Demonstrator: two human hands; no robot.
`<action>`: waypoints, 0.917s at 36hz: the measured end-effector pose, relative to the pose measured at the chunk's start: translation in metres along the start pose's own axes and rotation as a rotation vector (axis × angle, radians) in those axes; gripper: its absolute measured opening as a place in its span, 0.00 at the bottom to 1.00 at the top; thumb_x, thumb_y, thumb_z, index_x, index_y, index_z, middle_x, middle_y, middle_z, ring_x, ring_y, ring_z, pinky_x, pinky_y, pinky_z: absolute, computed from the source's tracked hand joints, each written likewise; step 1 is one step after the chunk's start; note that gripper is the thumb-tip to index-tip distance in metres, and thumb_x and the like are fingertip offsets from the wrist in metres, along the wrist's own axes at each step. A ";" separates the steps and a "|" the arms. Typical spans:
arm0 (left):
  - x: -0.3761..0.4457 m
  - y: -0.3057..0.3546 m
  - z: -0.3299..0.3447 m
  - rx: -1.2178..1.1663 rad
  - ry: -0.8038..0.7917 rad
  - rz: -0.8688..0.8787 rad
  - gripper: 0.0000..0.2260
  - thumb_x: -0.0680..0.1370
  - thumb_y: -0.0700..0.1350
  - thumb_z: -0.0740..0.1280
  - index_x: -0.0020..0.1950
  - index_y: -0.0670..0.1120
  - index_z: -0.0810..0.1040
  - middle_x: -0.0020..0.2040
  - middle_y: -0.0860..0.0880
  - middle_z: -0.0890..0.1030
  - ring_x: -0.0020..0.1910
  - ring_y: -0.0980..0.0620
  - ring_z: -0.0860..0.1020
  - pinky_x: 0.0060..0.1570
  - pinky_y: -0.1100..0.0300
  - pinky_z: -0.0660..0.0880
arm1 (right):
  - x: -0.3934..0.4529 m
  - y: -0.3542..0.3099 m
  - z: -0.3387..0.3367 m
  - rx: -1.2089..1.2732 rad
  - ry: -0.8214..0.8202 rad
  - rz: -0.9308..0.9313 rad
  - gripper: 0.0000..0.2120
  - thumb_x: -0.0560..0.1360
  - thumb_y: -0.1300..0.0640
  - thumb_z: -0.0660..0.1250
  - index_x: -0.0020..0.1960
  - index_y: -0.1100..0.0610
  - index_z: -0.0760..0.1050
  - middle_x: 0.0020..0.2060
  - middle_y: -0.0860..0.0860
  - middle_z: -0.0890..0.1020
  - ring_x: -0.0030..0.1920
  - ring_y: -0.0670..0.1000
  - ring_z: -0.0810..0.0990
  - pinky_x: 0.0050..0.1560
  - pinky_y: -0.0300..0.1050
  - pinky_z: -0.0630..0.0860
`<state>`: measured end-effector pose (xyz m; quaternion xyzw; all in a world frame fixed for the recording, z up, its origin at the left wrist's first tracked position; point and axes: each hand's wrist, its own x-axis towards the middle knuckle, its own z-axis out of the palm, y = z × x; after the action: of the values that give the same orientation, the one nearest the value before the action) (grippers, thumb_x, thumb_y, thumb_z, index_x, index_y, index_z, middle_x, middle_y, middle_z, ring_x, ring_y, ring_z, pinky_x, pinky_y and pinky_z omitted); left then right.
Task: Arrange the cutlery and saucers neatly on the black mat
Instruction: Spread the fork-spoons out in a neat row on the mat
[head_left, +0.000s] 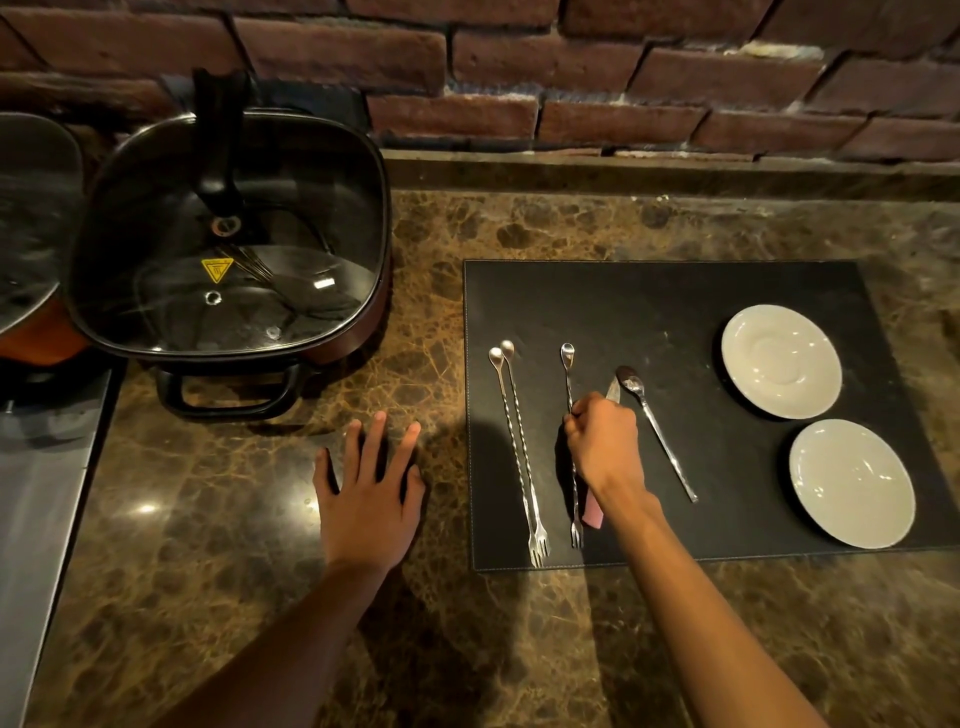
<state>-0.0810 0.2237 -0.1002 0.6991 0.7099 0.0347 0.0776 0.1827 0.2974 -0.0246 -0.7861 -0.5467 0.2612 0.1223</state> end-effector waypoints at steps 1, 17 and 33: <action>0.000 0.000 0.000 0.001 -0.003 0.000 0.24 0.84 0.57 0.49 0.81 0.60 0.59 0.84 0.49 0.58 0.83 0.45 0.54 0.77 0.35 0.52 | -0.001 -0.001 0.000 0.000 -0.005 0.000 0.06 0.79 0.60 0.64 0.52 0.61 0.77 0.45 0.57 0.81 0.44 0.55 0.80 0.44 0.45 0.74; 0.000 -0.001 0.001 0.002 -0.012 0.002 0.24 0.84 0.57 0.49 0.81 0.61 0.57 0.84 0.49 0.58 0.83 0.45 0.54 0.77 0.34 0.52 | -0.013 -0.009 0.001 -0.040 0.036 -0.022 0.09 0.79 0.55 0.64 0.52 0.60 0.75 0.49 0.58 0.80 0.48 0.59 0.80 0.46 0.49 0.76; 0.000 0.000 -0.001 -0.009 0.000 0.007 0.24 0.84 0.57 0.51 0.81 0.60 0.59 0.83 0.48 0.59 0.83 0.44 0.56 0.76 0.33 0.56 | -0.022 -0.041 0.022 -0.117 -0.101 -0.036 0.07 0.78 0.57 0.63 0.50 0.60 0.76 0.45 0.58 0.81 0.46 0.62 0.82 0.41 0.49 0.76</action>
<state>-0.0817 0.2236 -0.0991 0.7012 0.7074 0.0380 0.0808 0.1325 0.2903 -0.0168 -0.7679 -0.5804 0.2659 0.0530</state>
